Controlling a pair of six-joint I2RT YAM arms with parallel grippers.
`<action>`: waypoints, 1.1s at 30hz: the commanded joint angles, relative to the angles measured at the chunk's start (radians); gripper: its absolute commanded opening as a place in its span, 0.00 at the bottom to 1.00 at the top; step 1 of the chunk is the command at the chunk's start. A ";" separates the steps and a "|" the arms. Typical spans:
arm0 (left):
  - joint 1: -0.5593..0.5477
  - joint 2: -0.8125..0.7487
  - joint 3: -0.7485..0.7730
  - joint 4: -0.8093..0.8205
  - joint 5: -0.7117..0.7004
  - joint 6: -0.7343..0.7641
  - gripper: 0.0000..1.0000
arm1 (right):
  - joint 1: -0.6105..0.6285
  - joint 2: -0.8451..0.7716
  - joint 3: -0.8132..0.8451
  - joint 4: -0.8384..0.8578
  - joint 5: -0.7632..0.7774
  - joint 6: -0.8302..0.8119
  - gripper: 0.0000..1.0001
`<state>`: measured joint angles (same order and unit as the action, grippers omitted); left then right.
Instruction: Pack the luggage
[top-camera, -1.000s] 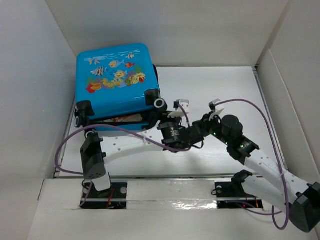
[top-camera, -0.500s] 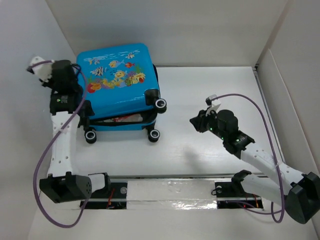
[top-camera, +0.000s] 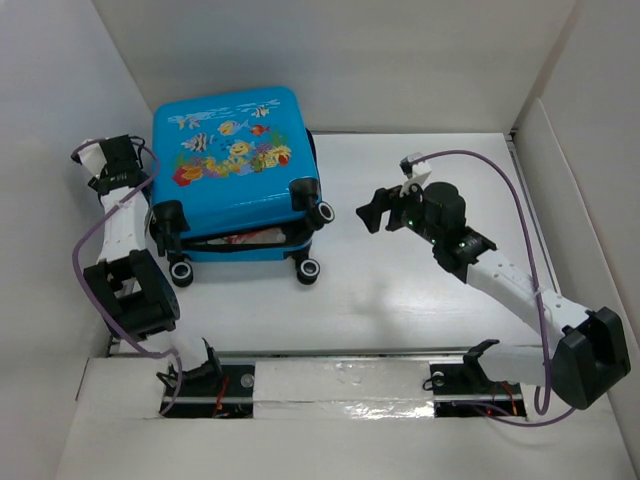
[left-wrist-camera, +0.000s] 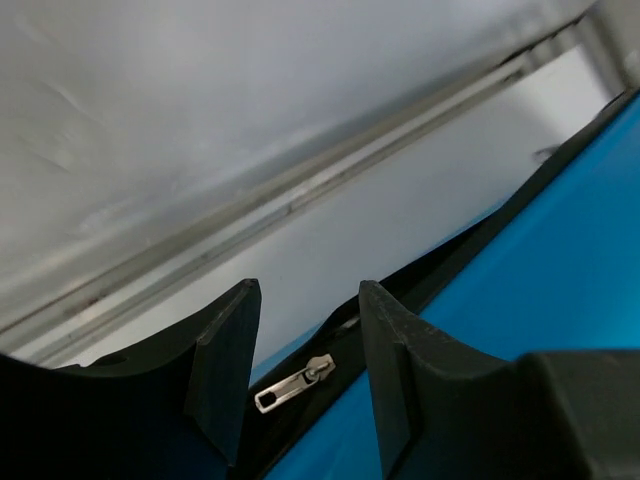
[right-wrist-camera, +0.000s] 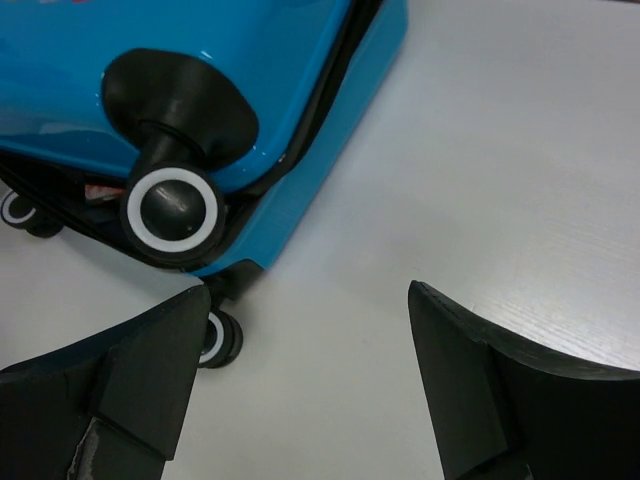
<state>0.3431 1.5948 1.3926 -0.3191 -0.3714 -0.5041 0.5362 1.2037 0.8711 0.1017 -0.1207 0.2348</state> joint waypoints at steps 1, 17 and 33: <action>-0.004 0.007 -0.021 0.008 0.006 0.016 0.42 | -0.007 0.008 0.052 0.058 -0.040 -0.014 0.86; -0.242 -0.125 -0.438 0.268 0.310 -0.286 0.39 | -0.131 -0.012 0.068 0.061 -0.028 0.005 0.83; -0.992 -0.596 -0.649 0.290 0.008 -0.421 0.39 | -0.269 -0.332 -0.058 -0.168 0.056 -0.045 0.24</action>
<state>-0.5770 1.0985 0.6609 0.0048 -0.2958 -0.9188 0.2974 0.8906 0.8524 -0.0074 -0.0921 0.1963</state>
